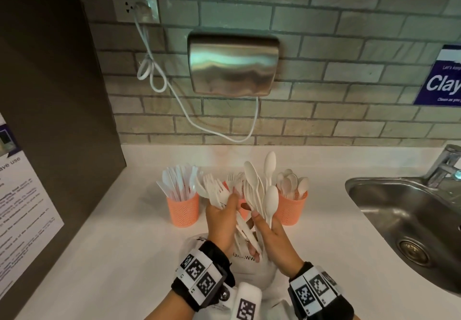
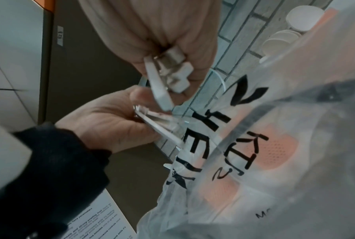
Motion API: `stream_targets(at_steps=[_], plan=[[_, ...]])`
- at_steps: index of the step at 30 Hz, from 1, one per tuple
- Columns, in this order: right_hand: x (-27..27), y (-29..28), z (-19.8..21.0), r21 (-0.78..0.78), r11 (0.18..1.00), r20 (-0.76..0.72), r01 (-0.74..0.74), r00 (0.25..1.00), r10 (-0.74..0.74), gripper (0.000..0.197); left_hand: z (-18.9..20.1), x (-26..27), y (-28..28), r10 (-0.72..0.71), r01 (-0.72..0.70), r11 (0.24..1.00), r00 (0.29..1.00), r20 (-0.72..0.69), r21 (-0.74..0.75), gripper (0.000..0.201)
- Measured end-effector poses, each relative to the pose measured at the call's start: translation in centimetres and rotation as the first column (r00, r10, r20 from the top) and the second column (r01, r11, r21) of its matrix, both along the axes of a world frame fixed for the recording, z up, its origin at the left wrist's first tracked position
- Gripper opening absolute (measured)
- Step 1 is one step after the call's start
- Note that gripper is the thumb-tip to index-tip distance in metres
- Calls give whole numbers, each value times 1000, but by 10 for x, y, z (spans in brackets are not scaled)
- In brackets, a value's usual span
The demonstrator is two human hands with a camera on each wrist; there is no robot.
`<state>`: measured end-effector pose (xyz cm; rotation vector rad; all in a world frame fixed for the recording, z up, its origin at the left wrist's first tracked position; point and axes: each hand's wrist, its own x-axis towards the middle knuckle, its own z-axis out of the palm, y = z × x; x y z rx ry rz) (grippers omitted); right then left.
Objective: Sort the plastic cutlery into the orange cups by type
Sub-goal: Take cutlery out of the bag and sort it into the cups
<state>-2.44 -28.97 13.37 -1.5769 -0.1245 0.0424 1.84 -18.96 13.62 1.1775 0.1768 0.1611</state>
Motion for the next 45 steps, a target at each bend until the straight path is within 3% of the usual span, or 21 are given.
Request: stream_targets(at_steps=[3, 5, 10, 14, 22, 30, 34, 40, 45], plan=[[4, -5, -5, 23, 999, -17, 32, 999, -31, 24, 4, 3, 7, 2, -8, 993, 999, -52, -119, 30], [6, -9, -9, -21, 998, -18, 64, 998, -65, 27, 9, 0, 11, -57, 54, 991, 998, -17, -126, 29], [6, -9, -11, -12, 998, -81, 62, 995, -63, 36, 10, -14, 6, -179, 170, 968, 983, 35, 186, 27], [5, -7, -10, 48, 999, -105, 18, 994, -12, 33, 0, -13, 0, -102, 68, 947, 991, 91, 313, 10], [4, -7, -12, -31, 999, -77, 27, 997, -30, 30, -3, -11, -4, 21, -107, 899, 979, 203, 425, 24], [4, -5, -16, -130, 991, -5, 30, 1000, -31, 31, -9, -6, -10, 70, -139, 912, 980, 188, 385, 26], [5, -8, -19, -171, 984, 16, 41, 999, -39, 32, -10, -1, -7, 8, -55, 945, 989, 146, 322, 20], [1, -7, -24, -163, 983, 61, 80, 996, -71, 36, -12, -5, -13, 7, -36, 975, 991, 130, 220, 8], [2, -12, -22, -109, 984, 58, 144, 989, -138, 33, -9, -6, -15, -24, 1, 989, 989, 149, 147, 14]])
